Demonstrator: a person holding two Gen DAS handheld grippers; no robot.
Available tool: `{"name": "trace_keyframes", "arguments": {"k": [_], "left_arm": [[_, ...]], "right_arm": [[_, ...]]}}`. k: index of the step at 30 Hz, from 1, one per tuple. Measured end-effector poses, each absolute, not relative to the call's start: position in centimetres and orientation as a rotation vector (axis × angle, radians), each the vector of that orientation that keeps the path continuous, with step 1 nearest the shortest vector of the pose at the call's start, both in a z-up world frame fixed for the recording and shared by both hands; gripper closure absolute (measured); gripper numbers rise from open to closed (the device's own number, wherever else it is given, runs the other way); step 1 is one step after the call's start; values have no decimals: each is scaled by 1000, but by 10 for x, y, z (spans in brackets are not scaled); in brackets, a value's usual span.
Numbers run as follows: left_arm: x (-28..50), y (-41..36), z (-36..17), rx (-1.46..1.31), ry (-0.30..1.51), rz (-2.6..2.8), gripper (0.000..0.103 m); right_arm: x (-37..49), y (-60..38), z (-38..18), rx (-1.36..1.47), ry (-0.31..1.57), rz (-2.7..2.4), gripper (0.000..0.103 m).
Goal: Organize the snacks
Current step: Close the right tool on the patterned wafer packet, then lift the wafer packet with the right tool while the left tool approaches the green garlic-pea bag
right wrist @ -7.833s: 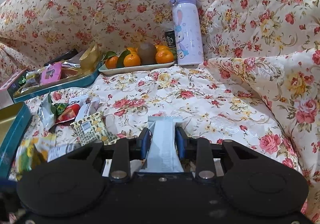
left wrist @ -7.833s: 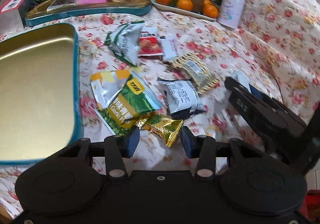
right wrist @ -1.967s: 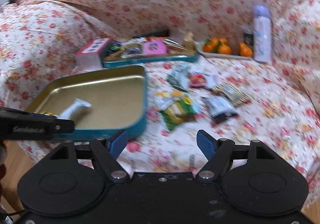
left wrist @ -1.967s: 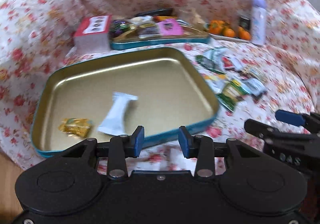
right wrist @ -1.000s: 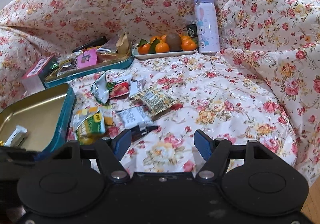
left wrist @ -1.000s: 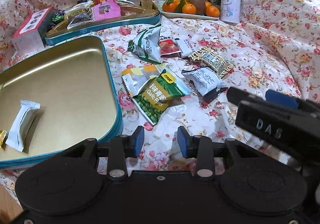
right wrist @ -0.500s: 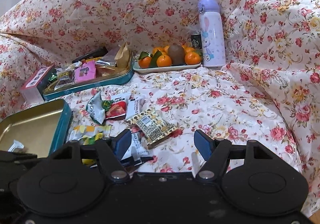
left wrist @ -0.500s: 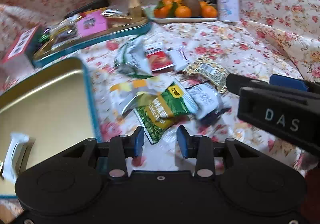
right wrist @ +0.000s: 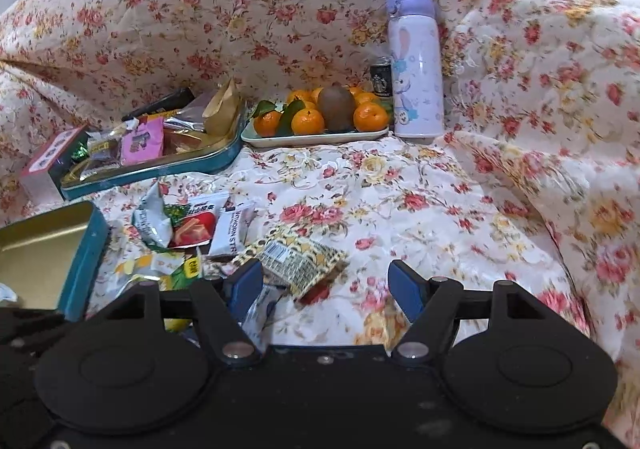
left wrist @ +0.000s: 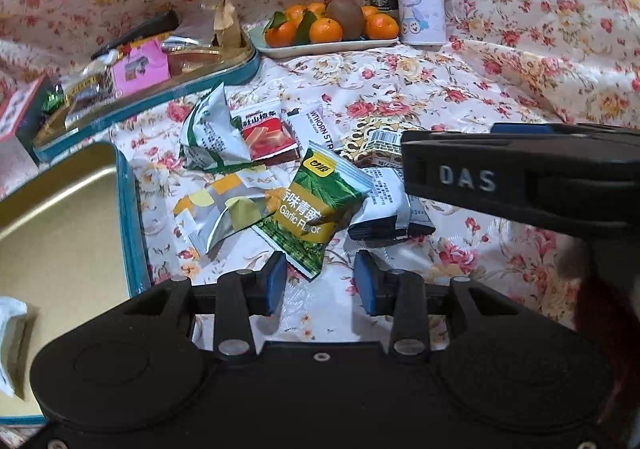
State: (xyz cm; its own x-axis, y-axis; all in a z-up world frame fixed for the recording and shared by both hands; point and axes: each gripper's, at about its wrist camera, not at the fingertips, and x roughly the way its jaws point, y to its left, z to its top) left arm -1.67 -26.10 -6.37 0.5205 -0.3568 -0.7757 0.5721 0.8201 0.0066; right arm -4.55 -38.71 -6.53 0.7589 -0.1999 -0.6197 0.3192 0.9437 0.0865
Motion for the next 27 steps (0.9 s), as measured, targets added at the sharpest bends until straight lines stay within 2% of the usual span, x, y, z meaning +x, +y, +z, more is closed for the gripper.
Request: {"name": "trace_keyframes", "arguments": {"k": [10,12,15,16,19,27], "left_arm": [[-15,-260,-64,253,865,-571,56],[-16,-260,-63,256,863,-570,56],[-15,-260,-63,255,866,-570,56],[-15,-260,-63,255,866,-570,56],[-15,-260,-63,254,863,-570,56],[-15,-260,-63,252,865,-572,56]], "right_arm": [[-2,-379,-79,30,688,-193,32],[3,-379,-84,18,699,-199,36],[3,-387,-89,54,722,-229,49],[0,-392,-90,91,718,-230,49],[-8,-398,-89,124,710,-252,63],[-24,-393,-94,95,660,-279,67]]}}
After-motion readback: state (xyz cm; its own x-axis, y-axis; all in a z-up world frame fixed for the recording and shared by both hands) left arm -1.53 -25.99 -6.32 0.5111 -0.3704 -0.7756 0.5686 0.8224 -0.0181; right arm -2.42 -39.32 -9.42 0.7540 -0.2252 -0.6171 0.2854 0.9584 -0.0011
